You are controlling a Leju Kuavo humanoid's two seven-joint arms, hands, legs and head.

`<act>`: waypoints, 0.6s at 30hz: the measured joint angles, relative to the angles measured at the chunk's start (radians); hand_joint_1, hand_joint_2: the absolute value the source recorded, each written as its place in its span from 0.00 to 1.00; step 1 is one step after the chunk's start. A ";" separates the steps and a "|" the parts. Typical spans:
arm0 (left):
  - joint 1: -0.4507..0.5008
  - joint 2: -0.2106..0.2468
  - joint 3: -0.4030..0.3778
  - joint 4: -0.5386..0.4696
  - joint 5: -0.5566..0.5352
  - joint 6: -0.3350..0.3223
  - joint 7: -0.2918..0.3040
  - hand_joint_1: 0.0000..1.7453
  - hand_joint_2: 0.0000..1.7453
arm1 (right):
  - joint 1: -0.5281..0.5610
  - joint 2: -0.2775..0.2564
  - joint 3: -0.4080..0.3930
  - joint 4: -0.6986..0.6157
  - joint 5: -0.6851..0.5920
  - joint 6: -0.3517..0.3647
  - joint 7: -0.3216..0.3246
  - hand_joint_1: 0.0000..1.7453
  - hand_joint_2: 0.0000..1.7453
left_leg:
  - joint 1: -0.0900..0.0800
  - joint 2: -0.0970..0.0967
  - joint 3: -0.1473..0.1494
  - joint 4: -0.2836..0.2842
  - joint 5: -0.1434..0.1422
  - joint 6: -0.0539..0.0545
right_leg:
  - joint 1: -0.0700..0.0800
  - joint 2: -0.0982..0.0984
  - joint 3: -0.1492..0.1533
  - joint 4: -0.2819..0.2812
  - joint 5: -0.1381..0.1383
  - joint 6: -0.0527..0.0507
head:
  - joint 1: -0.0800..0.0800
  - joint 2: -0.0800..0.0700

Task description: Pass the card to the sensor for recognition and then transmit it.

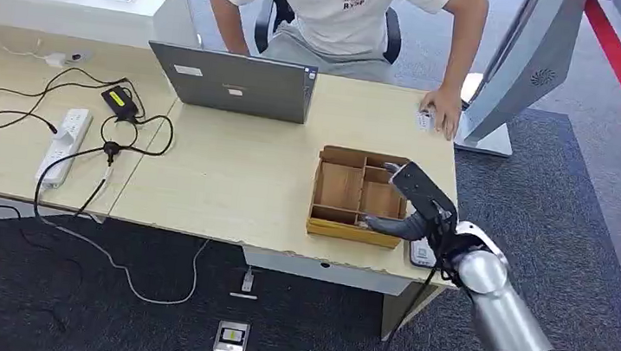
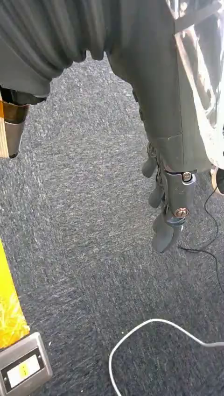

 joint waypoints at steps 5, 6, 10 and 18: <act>0.000 0.000 0.000 0.000 0.000 -0.001 0.000 0.00 1.00 | 0.026 -0.012 0.013 -0.043 0.045 0.000 0.021 0.00 1.00 | 0.000 0.000 0.000 0.000 0.000 0.000 | 0.000 0.000 0.000 0.000 0.000 0.000 | 0.000 0.000; 0.000 0.000 0.000 0.000 -0.001 -0.001 0.000 0.00 1.00 | 0.029 -0.016 0.019 -0.053 0.066 -0.002 0.024 0.00 1.00 | 0.000 0.000 0.000 0.000 0.000 0.000 | 0.000 0.000 0.000 0.000 0.000 0.000 | 0.000 0.000; 0.000 0.000 0.000 0.000 -0.002 0.000 0.000 0.00 1.00 | 0.036 -0.034 0.038 -0.082 0.224 -0.042 0.029 0.00 1.00 | 0.000 0.000 0.000 0.000 0.000 0.000 | 0.000 0.000 0.000 0.000 0.000 0.000 | 0.000 0.000; -0.001 0.000 0.000 0.000 0.000 0.003 -0.002 0.00 1.00 | 0.038 -0.055 0.085 -0.109 0.461 -0.128 0.021 0.00 1.00 | 0.000 0.000 0.000 0.000 0.000 0.000 | 0.000 0.000 0.000 0.000 0.000 0.000 | 0.000 0.000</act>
